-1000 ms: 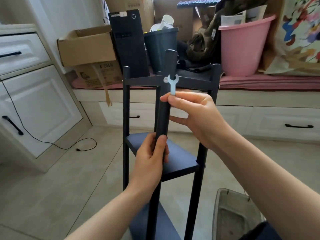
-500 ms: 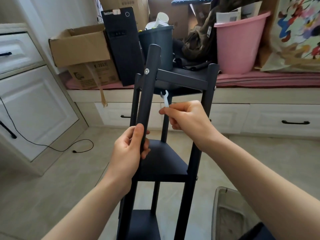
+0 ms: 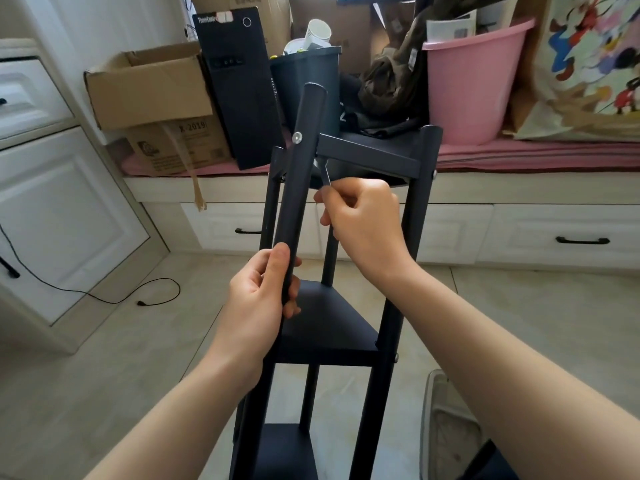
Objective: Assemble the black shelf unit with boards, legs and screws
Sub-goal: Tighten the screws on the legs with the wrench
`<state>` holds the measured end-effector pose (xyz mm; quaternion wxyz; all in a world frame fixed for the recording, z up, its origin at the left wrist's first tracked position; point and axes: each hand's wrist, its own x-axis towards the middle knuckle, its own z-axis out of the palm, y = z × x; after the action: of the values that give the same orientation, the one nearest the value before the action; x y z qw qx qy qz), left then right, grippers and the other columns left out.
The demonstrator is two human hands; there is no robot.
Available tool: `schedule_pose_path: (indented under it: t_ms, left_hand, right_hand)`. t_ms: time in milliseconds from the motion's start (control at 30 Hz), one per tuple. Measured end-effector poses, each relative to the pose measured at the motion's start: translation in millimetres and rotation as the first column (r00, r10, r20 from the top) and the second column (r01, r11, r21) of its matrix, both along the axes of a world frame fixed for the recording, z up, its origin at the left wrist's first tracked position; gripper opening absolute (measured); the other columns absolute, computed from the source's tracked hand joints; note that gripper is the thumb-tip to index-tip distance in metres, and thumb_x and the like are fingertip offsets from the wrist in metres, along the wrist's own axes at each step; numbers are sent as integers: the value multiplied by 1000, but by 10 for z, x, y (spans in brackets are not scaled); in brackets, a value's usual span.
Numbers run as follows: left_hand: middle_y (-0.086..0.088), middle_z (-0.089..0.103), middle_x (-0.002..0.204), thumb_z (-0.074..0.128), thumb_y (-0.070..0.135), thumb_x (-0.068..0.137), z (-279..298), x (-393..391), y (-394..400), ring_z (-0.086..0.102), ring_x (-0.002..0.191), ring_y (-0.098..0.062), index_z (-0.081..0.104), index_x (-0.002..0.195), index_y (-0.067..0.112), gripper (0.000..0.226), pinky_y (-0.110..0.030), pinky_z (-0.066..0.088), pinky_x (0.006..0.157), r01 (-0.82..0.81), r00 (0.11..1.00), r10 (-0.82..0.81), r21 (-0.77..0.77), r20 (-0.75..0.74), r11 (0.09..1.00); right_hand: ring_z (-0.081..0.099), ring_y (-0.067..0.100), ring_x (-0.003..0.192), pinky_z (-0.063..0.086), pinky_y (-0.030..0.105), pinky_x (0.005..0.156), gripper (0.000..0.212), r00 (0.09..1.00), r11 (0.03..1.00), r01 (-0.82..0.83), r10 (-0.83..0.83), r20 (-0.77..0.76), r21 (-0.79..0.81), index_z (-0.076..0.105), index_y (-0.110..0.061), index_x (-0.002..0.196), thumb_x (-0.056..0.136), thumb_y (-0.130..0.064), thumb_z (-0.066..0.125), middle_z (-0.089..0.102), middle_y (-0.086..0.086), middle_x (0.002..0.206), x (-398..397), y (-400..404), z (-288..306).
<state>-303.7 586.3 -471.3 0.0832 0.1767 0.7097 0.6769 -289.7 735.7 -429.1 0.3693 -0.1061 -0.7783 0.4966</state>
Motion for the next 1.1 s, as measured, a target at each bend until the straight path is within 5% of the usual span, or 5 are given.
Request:
schedule_pose_path:
  t_ms: [367, 667, 800, 933, 1100]
  left_hand:
    - [-3, 58, 68, 41, 60, 89, 26, -24, -103, 55, 56, -16, 59, 100, 10, 54, -34, 56, 55, 90, 991, -96, -72, -88, 993]
    - [-21, 61, 77, 38, 62, 93, -9, -32, -126, 53, 53, -19, 60, 89, 29, 40, -35, 48, 50, 122, 979, -138, -111, -148, 986]
    - [-23, 57, 76, 39, 61, 94, -25, -19, -112, 50, 55, -20, 59, 90, 24, 42, -34, 45, 52, 145, 978, -157, -101, -134, 984]
    - [-14, 54, 69, 40, 61, 92, -30, -15, -101, 48, 55, -20, 58, 90, 20, 45, -33, 43, 50, 139, 981, -150, -94, -123, 986]
    - [-1, 54, 67, 41, 60, 89, -9, -19, -124, 47, 53, -15, 57, 98, 11, 52, -24, 43, 46, 123, 986, -130, -74, -105, 990]
  right_hand:
    - [62, 22, 61, 48, 32, 65, 25, 997, 990, 68, -64, -39, 121, 73, -3, 81, 97, -13, 56, 67, 9, 63, -38, -22, -37]
    - [64, 22, 59, 47, 27, 61, 27, 994, 978, 106, -99, -48, 181, 71, -1, 78, 98, -11, 55, 68, 9, 64, -99, -34, -95]
    - [61, 4, 57, 50, 14, 60, 27, 994, 988, 86, -77, -73, 128, 72, -3, 80, 99, -12, 54, 69, 2, 67, -139, -68, -102]
    - [64, 8, 59, 57, 37, 64, 27, 993, 994, 78, -70, -98, 77, 71, -1, 79, 98, -12, 55, 68, 2, 66, -200, -87, -125]
    - [63, 16, 60, 57, 42, 62, 29, 993, 998, 55, -51, -108, 28, 71, -2, 79, 99, -15, 55, 67, 3, 65, -244, -150, -113]
